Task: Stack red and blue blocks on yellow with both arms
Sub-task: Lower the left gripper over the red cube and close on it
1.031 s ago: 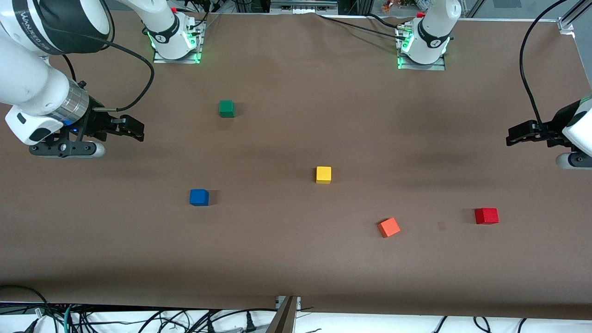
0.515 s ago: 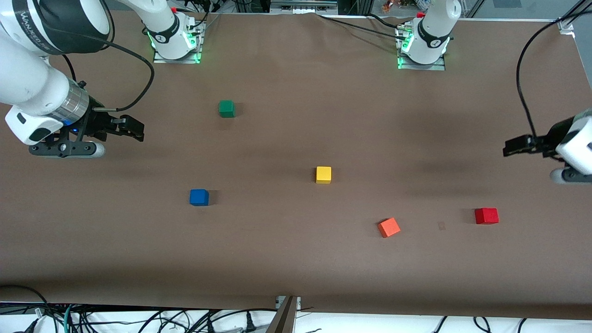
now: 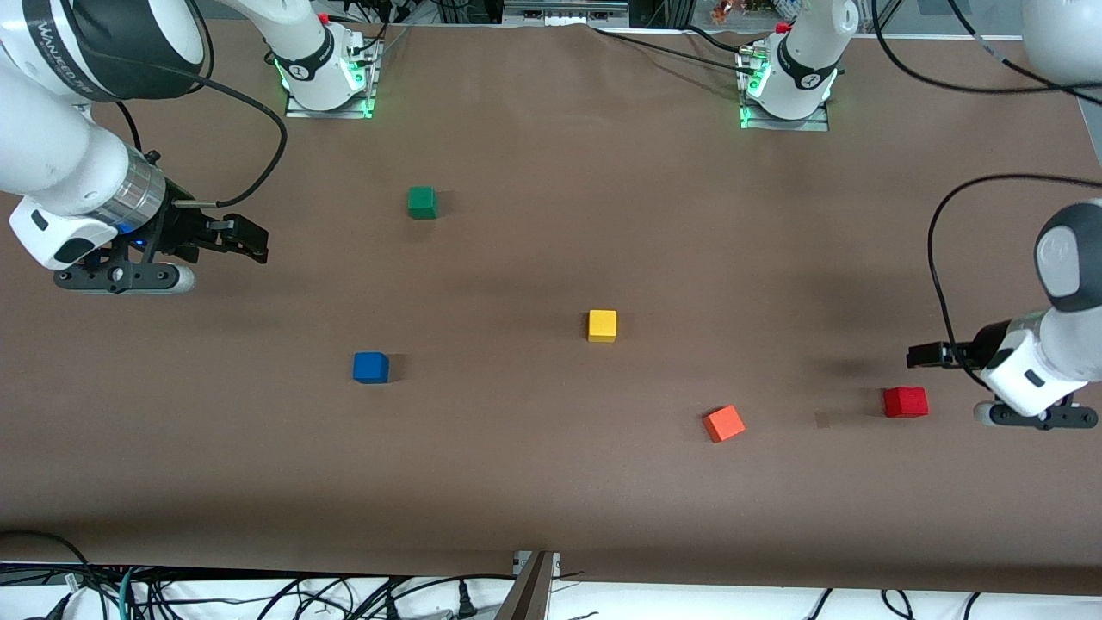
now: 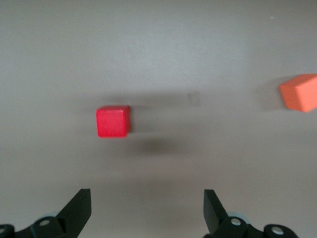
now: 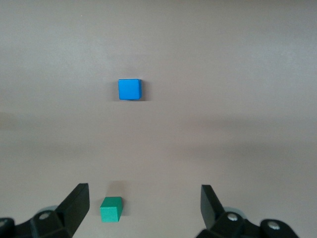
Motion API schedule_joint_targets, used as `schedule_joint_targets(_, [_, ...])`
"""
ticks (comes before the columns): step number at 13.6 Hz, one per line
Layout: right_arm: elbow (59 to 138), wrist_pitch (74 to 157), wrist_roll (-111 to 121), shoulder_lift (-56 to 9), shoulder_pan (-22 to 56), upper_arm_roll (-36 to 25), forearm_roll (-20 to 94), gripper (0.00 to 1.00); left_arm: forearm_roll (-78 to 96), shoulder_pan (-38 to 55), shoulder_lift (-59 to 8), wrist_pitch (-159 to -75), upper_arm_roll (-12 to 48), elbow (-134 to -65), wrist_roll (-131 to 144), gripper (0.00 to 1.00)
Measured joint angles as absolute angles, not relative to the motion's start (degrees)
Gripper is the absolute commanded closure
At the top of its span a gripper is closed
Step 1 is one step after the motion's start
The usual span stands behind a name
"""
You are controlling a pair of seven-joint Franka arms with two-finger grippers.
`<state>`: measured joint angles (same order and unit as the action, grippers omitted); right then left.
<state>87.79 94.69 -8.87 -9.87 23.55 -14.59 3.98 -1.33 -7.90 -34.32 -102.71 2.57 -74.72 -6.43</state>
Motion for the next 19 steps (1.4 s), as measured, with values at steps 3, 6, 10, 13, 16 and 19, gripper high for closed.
schedule_joint_targets(3, [87.8,94.7,-8.9,-9.9,23.5,-14.6,4.0,0.01,-1.3,-10.4,-39.1,-111.2,2.5,-74.8,-11.5,0.00])
schedule_joint_targets(6, [87.8,94.7,-8.9,-9.9,23.5,-14.6,4.0,0.00,-1.3,-11.6,-43.4,-117.7,2.5,-74.9,-14.5,0.00])
schedule_joint_targets(10, [87.8,94.7,-8.9,-9.9,23.5,-14.6,4.0,0.00,-1.3,-12.0,-47.4,-121.7,2.5,-75.2,-15.0,0.00])
schedule_joint_targets(13, [87.8,94.7,-8.9,-9.9,23.5,-14.6,4.0,0.00,-1.3,-12.5,-48.4,-121.8,2.5,-76.0,-15.1,0.00])
schedule_joint_targets(16, [87.8,94.7,-8.9,-9.9,23.5,-14.6,4.0,0.01,-1.3,-12.9,-48.5,-121.9,2.5,-77.4,-15.2,0.00])
schedule_joint_targets(19, [87.8,94.7,-8.7,-9.9,23.5,-14.6,4.0,0.01,-1.3,-13.6,-48.6,-121.9,2.5,-78.3,-15.2,0.51])
